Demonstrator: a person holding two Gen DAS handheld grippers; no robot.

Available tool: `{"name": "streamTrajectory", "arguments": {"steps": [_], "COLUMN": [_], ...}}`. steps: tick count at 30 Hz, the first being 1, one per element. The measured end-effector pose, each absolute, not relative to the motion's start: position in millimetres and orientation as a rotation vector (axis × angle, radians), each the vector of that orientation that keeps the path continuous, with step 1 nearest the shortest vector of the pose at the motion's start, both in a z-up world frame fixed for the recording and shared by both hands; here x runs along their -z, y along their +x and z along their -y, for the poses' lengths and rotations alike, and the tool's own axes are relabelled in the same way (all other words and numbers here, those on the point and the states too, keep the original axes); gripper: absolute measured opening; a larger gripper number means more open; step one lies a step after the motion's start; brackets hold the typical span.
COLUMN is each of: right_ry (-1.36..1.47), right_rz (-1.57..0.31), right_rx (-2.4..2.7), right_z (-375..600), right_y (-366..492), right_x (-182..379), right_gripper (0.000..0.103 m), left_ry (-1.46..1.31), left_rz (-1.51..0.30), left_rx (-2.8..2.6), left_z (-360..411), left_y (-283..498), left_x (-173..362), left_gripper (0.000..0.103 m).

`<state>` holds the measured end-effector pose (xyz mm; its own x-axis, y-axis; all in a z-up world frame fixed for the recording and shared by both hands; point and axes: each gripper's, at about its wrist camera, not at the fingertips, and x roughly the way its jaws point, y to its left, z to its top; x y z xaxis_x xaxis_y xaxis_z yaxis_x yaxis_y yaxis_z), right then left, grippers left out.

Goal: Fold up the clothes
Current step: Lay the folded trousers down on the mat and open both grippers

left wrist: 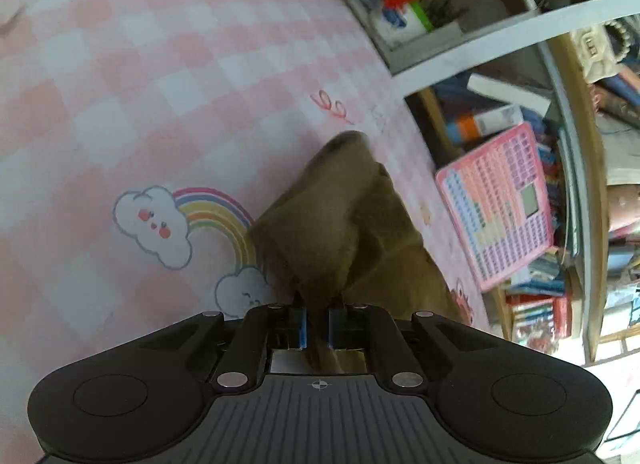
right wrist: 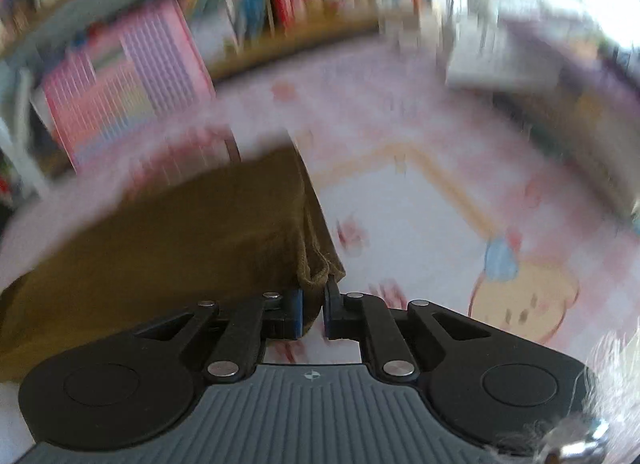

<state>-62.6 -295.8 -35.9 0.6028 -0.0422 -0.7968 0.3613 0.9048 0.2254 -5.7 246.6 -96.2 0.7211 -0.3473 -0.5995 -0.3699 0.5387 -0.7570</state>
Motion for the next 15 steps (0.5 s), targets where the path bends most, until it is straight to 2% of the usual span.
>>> {"name": "streamTrajectory", "arguments": {"steps": [5,9,10,11,13,15], "right_ry": [0.403,0.384,0.379,0.374,0.372,0.378], "right_rz": [-0.931,-0.952,-0.956,-0.961,-0.969,-0.974], "right_rx": [0.186,0.124,0.109,0.094,0.066,0.043], "right_z": [306,307,307,308,309,311], "right_y": [-62,-58,-57,-56,-57,-62], "right_x": [53,49,48,47,45,44], "right_gripper": [0.009,0.009,0.010,0.014,0.019,0.029], "left_ry": [-1.001,-0.950,-0.924,-0.886,-0.808,-0.750], "left_rz": [-0.784,-0.785,-0.782,-0.772,-0.746,-0.724], "left_rx": [-0.045,-0.127,-0.160,-0.202,-0.263,-0.277], "left_z": [-238,-230,-226,-221,-209,-195], "left_y": [-1,-2,-6,-12,-25,-38], "left_x": [90,80,74,66,51,40], "left_gripper": [0.009,0.017,0.025,0.038,0.052,0.054]}}
